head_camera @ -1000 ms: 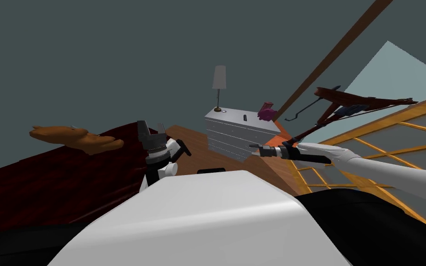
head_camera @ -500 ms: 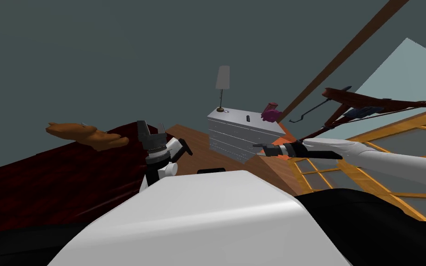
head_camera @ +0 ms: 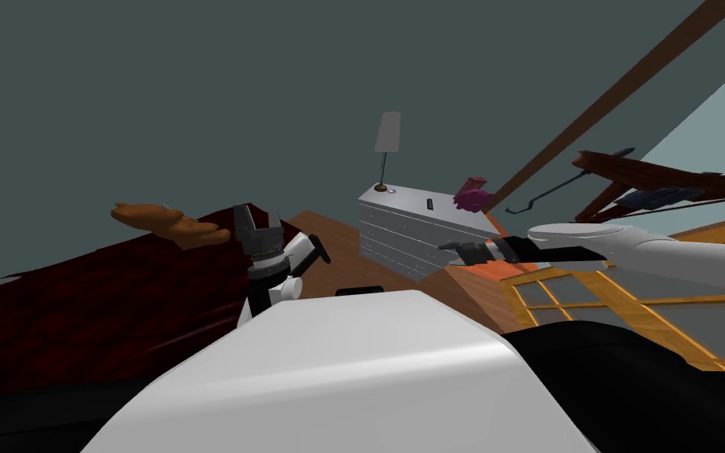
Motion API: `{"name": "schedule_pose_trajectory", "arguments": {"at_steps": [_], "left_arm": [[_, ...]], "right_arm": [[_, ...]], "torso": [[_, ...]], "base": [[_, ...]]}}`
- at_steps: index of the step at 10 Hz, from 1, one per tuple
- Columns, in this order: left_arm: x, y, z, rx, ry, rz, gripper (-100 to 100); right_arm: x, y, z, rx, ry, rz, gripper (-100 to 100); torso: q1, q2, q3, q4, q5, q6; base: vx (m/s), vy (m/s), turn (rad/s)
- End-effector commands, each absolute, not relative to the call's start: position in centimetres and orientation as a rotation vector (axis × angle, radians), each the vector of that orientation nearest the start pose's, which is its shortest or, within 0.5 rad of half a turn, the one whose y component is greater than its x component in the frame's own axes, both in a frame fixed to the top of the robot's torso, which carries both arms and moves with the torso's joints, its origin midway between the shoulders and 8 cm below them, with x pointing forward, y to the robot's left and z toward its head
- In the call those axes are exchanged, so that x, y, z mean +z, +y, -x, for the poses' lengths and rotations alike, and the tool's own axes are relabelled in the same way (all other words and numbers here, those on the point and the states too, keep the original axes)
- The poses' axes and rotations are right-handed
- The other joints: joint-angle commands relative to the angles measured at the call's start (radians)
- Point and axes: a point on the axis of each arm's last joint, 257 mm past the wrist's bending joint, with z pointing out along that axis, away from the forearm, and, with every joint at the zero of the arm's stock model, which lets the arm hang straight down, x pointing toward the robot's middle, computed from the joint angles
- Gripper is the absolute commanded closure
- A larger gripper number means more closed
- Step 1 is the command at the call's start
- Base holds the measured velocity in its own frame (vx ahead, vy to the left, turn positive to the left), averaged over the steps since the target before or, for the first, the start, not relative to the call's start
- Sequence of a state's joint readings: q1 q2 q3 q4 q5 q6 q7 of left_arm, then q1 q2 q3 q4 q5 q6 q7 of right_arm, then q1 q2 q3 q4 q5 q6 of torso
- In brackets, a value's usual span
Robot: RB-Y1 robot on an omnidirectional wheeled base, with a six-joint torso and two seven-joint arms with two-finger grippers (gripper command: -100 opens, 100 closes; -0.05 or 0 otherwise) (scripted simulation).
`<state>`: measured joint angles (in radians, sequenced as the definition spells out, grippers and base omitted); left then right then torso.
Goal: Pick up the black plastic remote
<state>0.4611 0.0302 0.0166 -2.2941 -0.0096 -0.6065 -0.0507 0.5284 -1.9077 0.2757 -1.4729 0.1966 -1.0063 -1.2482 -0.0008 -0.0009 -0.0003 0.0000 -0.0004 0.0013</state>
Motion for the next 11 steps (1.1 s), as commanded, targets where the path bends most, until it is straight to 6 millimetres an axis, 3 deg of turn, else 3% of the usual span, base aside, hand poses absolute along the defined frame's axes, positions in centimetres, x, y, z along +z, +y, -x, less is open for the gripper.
{"name": "schedule_pose_trajectory", "arguments": {"at_steps": [1,2,3,5,6,7,10,11], "left_arm": [[6.2,27.0,-32.3,-1.281,0.542,0.484,0],[6.2,27.0,-32.3,-1.281,0.542,0.484,0],[6.2,27.0,-32.3,-1.281,0.542,0.484,0],[6.2,27.0,-32.3,-1.281,0.542,0.484,0],[6.2,27.0,-32.3,-1.281,0.542,0.484,0],[6.2,27.0,-32.3,-1.281,0.542,0.484,0],[6.2,27.0,-32.3,-1.281,0.542,0.484,0],[6.2,27.0,-32.3,-1.281,0.542,0.484,0]], "right_arm": [[-20.0,-48.0,-26.9,0.904,2.728,-0.962,-100],[-19.5,-48.3,-27.1,0.872,2.745,-0.944,-100],[-19.0,-50.0,-26.7,0.791,2.770,-0.994,-100],[-18.8,-50.2,-26.8,0.775,2.776,-0.996,-100],[-18.1,-51.9,-26.5,0.684,2.797,-1.047,-100],[-18.0,-51.9,-26.6,0.680,2.799,-1.047,-100],[-16.6,-54.9,-26.1,0.512,2.820,-1.143,-100],[-16.4,-54.9,-26.2,0.504,2.823,-1.138,-100]], "torso": [[0.000,0.000,0.000,0.000,0.000,0.000],[0.000,-0.001,-0.001,0.000,0.000,-0.001],[0.000,-0.001,-0.001,0.000,0.000,0.000],[-0.001,-0.003,-0.002,-0.001,0.000,0.000],[-0.001,-0.001,-0.001,0.000,0.000,0.000],[-0.001,-0.003,-0.001,-0.001,0.000,-0.001],[-0.002,-0.004,-0.003,-0.001,-0.001,0.000],[-0.003,-0.006,-0.003,-0.001,-0.001,-0.001]], "base": [[0.030,0.004,0.172],[0.035,0.000,0.098],[0.058,0.003,0.159],[0.040,-0.011,0.047],[0.058,-0.006,0.148],[0.059,-0.016,0.113],[0.089,-0.041,0.150],[0.080,-0.055,0.091]]}}
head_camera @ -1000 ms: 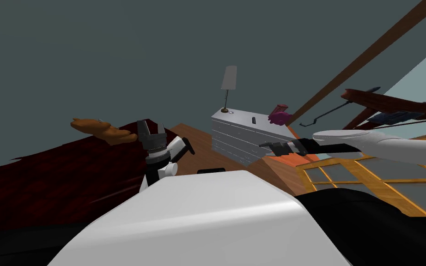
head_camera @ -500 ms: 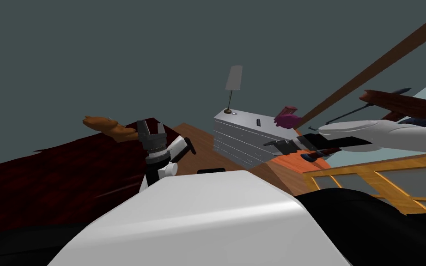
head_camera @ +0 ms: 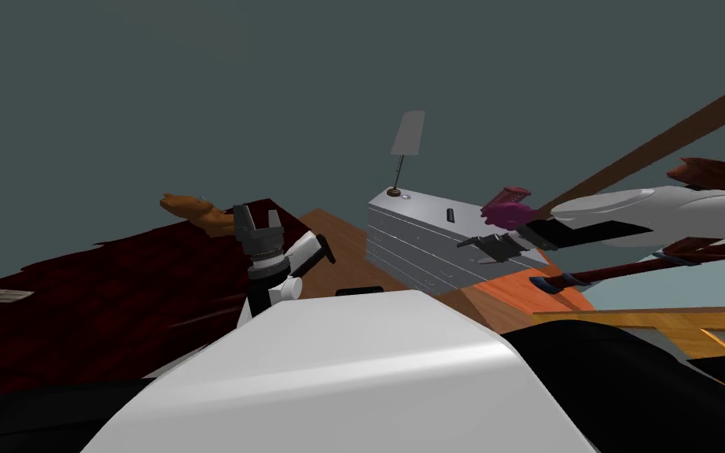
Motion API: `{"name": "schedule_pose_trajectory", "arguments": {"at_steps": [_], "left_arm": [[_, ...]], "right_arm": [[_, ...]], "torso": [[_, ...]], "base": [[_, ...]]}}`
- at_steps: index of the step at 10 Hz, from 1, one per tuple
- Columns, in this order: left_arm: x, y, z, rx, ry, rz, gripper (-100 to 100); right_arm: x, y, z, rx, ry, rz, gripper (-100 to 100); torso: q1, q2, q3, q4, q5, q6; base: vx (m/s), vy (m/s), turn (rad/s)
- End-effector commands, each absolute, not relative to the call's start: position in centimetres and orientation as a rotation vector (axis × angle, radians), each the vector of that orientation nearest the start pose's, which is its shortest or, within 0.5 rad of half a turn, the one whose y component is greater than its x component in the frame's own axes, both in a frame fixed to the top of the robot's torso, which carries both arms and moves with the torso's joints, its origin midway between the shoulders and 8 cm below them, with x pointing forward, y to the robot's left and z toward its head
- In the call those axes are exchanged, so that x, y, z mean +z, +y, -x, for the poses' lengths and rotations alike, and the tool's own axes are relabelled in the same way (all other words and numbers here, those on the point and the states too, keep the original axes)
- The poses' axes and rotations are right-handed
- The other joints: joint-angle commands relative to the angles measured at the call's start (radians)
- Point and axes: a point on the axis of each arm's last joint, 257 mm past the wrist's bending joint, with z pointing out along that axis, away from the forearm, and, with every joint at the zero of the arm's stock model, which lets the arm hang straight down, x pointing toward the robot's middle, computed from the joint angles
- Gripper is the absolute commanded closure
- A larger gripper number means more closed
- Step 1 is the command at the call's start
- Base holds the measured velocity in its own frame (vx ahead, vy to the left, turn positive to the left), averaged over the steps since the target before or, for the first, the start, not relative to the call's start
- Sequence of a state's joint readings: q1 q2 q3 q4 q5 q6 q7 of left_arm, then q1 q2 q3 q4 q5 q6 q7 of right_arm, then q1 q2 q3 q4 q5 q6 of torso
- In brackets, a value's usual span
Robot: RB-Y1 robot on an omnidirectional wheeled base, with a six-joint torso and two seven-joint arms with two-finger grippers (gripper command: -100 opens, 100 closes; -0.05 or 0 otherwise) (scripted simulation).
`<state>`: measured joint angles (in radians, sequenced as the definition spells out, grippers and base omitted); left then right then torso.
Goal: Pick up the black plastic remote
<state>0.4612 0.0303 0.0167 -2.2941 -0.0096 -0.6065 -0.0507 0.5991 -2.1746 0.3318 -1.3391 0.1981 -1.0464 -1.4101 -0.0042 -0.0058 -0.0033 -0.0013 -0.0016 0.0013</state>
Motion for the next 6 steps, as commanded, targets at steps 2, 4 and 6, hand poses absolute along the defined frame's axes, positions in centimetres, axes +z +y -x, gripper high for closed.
{"name": "schedule_pose_trajectory", "arguments": {"at_steps": [2,4,6], "left_arm": [[6.2,27.0,-32.3,-1.281,0.542,0.484,0],[6.2,27.0,-32.3,-1.281,0.542,0.484,0],[6.2,27.0,-32.3,-1.280,0.542,0.484,0]], "right_arm": [[-15.7,-56.2,-26.0,0.426,2.826,-1.179,-100],[-15.1,-57.3,-25.9,0.355,2.825,-1.216,-100],[-14.2,-59.2,-25.5,0.241,2.814,-1.283,-100]], "torso": [[0.000,-0.002,-0.001,0.000,0.000,-0.001],[0.001,0.002,0.001,0.000,0.000,0.000],[-0.003,-0.006,-0.003,-0.001,0.000,-0.001]], "base": [[0.113,-0.052,0.113],[0.063,-0.038,0.078],[0.221,-0.178,0.250]]}}
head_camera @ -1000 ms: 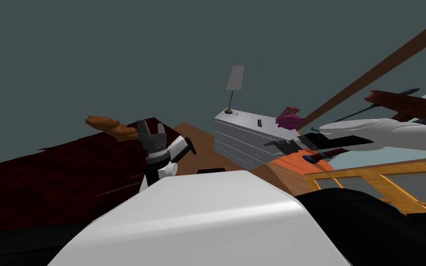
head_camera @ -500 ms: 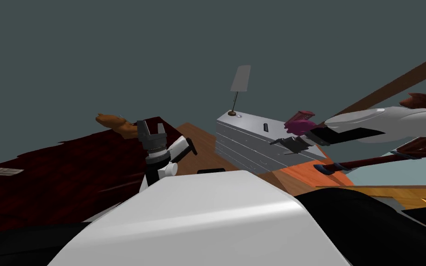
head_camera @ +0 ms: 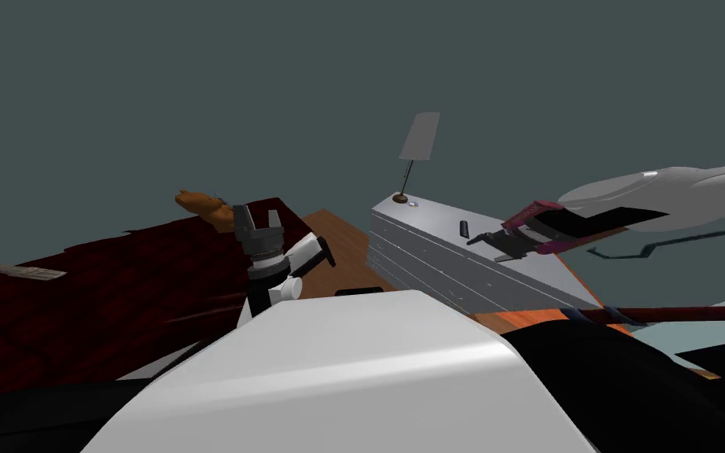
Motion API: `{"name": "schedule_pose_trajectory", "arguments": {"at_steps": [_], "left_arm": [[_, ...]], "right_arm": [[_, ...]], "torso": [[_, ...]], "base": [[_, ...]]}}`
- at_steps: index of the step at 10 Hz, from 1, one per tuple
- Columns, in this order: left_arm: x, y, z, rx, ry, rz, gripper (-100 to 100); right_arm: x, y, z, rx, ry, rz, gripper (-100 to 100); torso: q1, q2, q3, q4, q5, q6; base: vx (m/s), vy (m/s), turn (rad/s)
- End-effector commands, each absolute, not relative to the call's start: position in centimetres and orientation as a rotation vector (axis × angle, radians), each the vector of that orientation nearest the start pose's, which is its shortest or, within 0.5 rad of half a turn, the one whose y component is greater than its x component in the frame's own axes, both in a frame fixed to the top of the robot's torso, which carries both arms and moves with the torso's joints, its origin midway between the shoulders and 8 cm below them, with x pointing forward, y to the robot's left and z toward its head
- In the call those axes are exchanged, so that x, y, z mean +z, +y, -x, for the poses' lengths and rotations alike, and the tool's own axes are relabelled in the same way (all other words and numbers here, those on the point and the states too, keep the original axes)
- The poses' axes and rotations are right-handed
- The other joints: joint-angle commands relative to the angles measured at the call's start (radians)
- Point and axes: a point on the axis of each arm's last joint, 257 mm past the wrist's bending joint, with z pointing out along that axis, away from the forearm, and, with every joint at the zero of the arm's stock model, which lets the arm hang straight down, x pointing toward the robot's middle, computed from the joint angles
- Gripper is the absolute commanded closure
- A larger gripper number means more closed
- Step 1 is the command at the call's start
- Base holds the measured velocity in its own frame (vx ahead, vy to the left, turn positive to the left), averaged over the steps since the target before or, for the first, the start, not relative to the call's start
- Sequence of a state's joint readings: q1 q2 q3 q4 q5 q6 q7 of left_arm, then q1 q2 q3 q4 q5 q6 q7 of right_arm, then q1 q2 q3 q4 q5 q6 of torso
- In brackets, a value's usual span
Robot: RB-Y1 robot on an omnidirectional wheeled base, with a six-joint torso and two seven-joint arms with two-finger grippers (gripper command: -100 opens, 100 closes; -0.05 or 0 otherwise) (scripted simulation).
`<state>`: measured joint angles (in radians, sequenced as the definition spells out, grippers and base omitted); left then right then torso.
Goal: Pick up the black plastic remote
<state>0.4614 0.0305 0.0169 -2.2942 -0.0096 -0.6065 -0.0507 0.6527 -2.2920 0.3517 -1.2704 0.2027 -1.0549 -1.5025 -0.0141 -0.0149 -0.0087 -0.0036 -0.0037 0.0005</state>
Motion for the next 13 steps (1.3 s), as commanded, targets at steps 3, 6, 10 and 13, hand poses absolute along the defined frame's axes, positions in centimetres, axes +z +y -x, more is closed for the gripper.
{"name": "schedule_pose_trajectory", "arguments": {"at_steps": [3,6,10,13], "left_arm": [[6.1,27.1,-32.3,-1.280,0.543,0.484,0],[6.1,27.1,-32.3,-1.280,0.543,0.484,0],[6.2,27.0,-32.3,-1.281,0.542,0.484,0],[6.2,27.0,-32.3,-1.281,0.542,0.484,0]], "right_arm": [[-14.0,-60.5,-25.0,0.166,2.800,-1.337,-100],[-14.1,-61.1,-24.6,0.139,2.795,-1.361,-100],[-16.0,-62.5,-22.7,0.137,2.778,-1.375,-100],[-15.7,-62.2,-23.0,0.138,2.781,-1.373,100]], "torso": [[0.002,0.001,0.000,0.000,0.000,0.001],[0.001,0.001,0.001,0.000,-0.001,0.001],[0.018,0.012,0.007,0.003,0.003,0.001],[0.016,0.014,0.008,0.004,0.004,0.001]], "base": [[0.193,-0.172,0.140],[0.149,-0.161,0.112],[0.024,0.025,0.032],[0.005,0.007,0.000]]}}
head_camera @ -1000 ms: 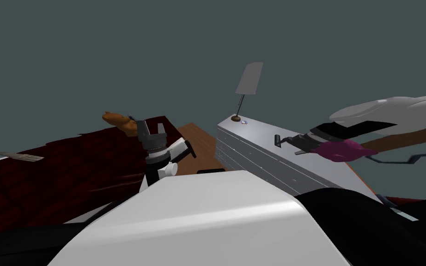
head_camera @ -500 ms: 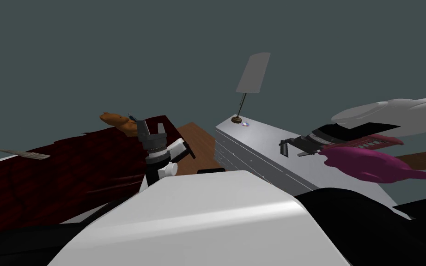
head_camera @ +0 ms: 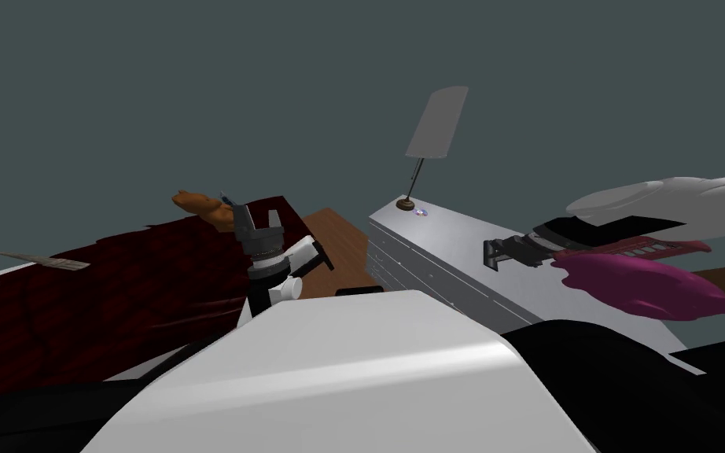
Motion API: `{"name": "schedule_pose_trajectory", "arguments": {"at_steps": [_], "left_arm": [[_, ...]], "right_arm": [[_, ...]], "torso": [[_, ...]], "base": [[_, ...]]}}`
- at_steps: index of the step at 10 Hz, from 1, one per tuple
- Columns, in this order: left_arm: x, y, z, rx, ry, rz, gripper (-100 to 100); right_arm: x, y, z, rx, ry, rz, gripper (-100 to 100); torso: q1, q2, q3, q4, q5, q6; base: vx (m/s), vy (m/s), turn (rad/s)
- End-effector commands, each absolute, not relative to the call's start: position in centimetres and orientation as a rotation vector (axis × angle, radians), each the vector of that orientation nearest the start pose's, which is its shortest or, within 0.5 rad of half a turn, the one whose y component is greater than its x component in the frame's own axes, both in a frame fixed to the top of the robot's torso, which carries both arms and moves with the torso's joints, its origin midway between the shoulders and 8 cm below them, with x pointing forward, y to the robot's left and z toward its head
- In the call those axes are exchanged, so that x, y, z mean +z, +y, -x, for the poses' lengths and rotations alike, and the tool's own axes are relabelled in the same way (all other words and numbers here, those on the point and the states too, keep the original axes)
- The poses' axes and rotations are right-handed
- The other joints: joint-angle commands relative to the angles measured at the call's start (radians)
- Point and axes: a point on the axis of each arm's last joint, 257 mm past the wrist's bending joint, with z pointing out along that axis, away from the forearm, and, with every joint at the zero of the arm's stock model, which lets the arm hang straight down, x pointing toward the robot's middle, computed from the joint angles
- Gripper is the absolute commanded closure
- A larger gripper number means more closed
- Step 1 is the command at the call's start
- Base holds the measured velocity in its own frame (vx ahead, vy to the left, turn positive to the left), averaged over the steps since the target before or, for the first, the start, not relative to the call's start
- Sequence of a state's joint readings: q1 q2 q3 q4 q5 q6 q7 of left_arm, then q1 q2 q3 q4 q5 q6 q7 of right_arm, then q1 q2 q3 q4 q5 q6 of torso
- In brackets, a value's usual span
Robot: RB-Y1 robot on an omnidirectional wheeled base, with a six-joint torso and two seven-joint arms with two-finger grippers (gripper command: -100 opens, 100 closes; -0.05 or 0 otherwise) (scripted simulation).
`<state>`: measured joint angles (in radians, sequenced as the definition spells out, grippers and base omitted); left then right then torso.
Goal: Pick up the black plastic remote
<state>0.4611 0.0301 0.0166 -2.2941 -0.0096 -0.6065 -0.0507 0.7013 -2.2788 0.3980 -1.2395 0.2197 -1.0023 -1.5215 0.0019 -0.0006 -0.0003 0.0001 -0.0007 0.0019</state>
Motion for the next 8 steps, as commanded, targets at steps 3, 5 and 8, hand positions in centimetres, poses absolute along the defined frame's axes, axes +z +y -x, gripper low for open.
{"name": "schedule_pose_trajectory", "arguments": {"at_steps": [3,5,8], "left_arm": [[6.2,27.0,-32.3,-1.281,0.542,0.484,0],[6.2,27.0,-32.3,-1.281,0.542,0.484,0],[6.2,27.0,-32.3,-1.281,0.542,0.484,0]], "right_arm": [[-15.7,-62.2,-23.0,0.136,2.783,-1.371,100],[-14.7,-61.6,-24.0,0.137,2.788,-1.367,100],[-14.3,-61.4,-24.5,0.137,2.790,-1.363,0]], "torso": [[0.000,0.000,0.000,0.000,0.000,0.000],[0.000,0.000,0.000,0.000,0.000,0.000],[-0.002,0.001,0.001,0.000,-0.001,0.001]], "base": [[0.000,0.000,0.000],[-0.015,-0.012,-0.034],[-0.016,-0.029,-0.021]]}}
